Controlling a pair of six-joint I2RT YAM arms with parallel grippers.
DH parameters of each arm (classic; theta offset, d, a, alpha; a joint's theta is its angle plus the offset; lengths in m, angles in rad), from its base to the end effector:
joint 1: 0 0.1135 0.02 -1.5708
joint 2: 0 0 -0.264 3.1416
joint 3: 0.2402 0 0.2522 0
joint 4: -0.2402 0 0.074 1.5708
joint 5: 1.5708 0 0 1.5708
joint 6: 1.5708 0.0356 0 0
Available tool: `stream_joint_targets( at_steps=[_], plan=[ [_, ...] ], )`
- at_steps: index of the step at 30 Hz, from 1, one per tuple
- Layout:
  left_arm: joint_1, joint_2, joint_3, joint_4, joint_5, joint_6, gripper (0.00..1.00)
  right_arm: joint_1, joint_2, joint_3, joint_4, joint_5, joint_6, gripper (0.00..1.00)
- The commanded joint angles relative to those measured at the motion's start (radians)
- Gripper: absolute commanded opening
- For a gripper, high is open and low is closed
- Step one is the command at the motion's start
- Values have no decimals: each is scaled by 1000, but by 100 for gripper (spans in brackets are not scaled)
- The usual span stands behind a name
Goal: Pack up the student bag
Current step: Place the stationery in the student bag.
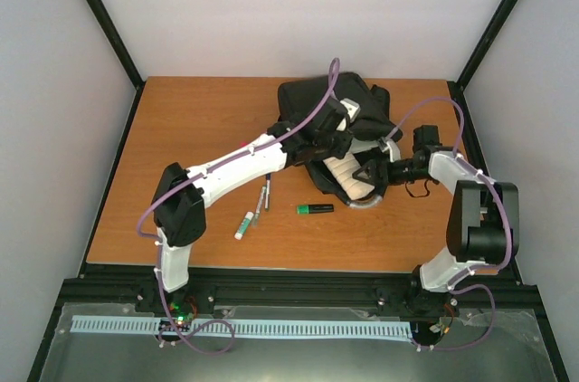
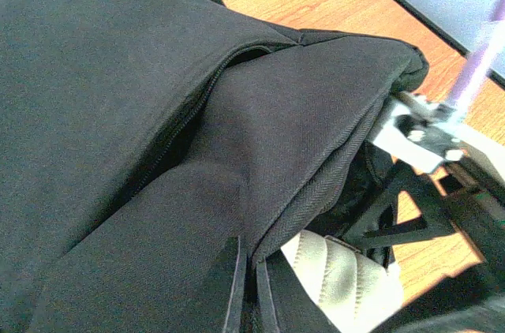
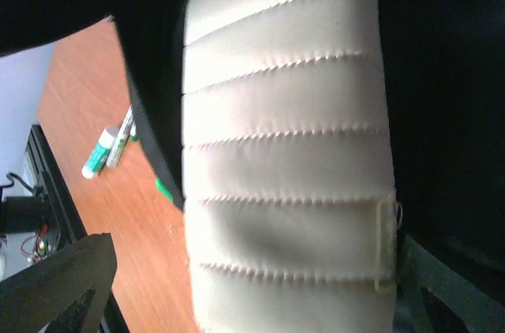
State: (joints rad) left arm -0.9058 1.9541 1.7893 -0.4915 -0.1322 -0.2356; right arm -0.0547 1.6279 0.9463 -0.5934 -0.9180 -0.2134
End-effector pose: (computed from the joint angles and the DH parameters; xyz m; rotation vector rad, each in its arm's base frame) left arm 0.2856 -0.3566 0.3107 0.6743 2.1605 -0.4753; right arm 0.2921 0.0123 0.1779 -0.3805 2.4704 1.1712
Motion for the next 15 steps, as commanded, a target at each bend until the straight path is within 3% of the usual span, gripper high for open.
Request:
stream_joint_targets(
  at_steps=[1,10,15],
  plan=[
    [9,-89,-39,117,-19,-18,1,-13,-91,-25,-103,12,-103,100],
    [31,-93,-73,131,-25,-19,1,-15,-191,23,-226,60,-222,92],
    [39,-97,-77,128,-14,-8,1,-14,-251,20,-315,127,-437,75]
  ],
)
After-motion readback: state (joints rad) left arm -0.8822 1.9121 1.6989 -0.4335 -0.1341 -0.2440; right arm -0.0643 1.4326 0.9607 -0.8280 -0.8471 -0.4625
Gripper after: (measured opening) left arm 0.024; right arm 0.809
